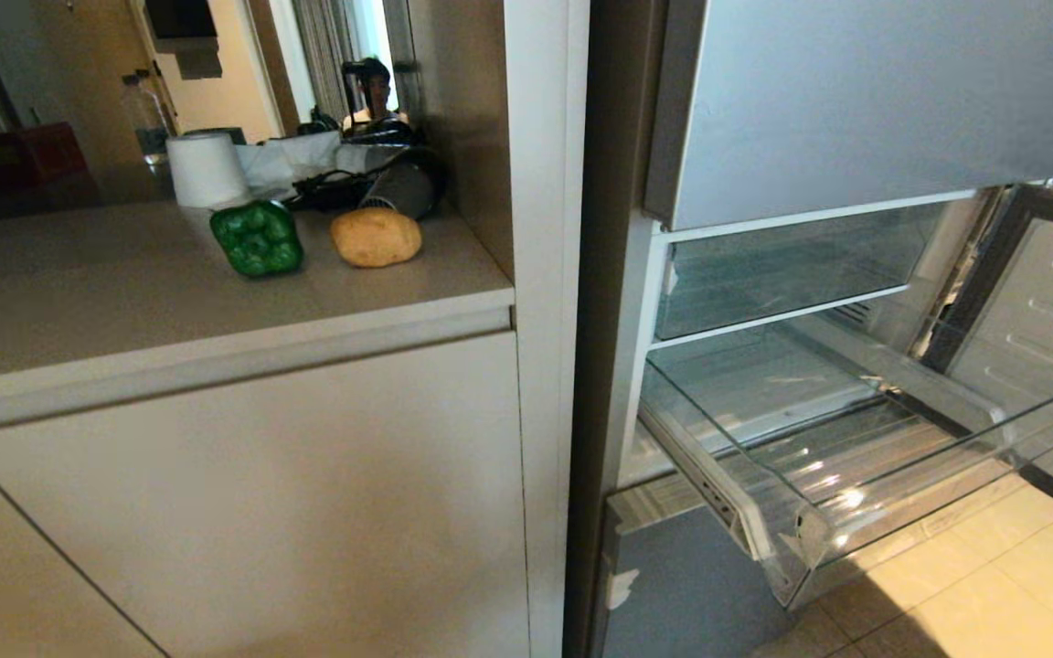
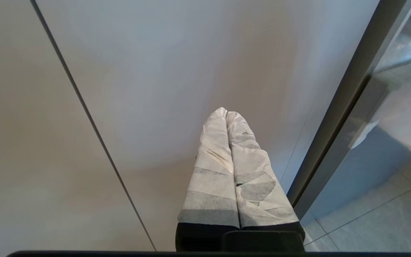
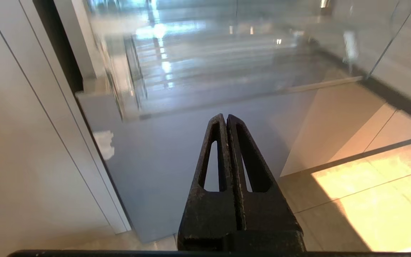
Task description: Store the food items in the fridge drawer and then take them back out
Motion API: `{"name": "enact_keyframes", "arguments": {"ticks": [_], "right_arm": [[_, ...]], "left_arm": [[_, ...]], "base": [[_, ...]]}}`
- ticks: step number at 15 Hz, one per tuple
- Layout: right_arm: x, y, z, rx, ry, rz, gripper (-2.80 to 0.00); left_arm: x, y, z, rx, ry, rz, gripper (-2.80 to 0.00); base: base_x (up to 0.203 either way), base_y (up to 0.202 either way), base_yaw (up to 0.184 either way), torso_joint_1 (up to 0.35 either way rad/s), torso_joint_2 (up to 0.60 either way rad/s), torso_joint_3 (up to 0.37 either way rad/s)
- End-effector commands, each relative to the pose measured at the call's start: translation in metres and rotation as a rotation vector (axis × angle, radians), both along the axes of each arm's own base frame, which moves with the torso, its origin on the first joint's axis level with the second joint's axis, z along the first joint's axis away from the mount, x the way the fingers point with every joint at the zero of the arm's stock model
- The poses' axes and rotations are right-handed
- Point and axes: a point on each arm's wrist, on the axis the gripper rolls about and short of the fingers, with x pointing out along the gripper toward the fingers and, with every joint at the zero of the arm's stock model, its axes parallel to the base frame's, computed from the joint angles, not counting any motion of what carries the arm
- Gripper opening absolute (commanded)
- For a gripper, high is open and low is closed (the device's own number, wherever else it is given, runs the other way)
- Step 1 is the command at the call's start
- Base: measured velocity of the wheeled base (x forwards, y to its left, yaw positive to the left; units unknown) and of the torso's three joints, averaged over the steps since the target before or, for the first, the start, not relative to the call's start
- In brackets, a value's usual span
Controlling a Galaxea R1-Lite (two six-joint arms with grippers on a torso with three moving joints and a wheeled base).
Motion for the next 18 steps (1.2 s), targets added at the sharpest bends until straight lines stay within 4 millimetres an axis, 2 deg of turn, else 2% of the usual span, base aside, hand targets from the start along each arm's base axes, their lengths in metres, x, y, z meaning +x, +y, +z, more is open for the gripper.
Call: {"name": "enact_keyframes", "arguments": {"ticks": [1, 12, 18], "right_arm": [[0.0001, 0.0000, 0.0001, 0.003, 0.001, 0.000, -2.80], [0.0002, -0.0001, 0.0001, 0.028, 0.002, -0.005, -2.80], [0.0001, -0.0001, -0.0001, 0.027, 0.003, -0.005, -2.80]], "left_arm": [[0.0000, 0.0000, 0.0000, 0.000, 0.000, 0.001, -2.80], [0.0000, 0.0000, 0.0000, 0.000, 0.000, 0.001, -2.80], [0.0001, 0.0000, 0.0000, 0.000, 0.001, 0.001, -2.80]], "base": [[0.000, 0.000, 0.000, 0.253, -0.62, -0.367], [0.000, 0.000, 0.000, 0.164, -0.39, -0.222], [0.000, 0.000, 0.000, 0.006, -0.01, -0.007]]}}
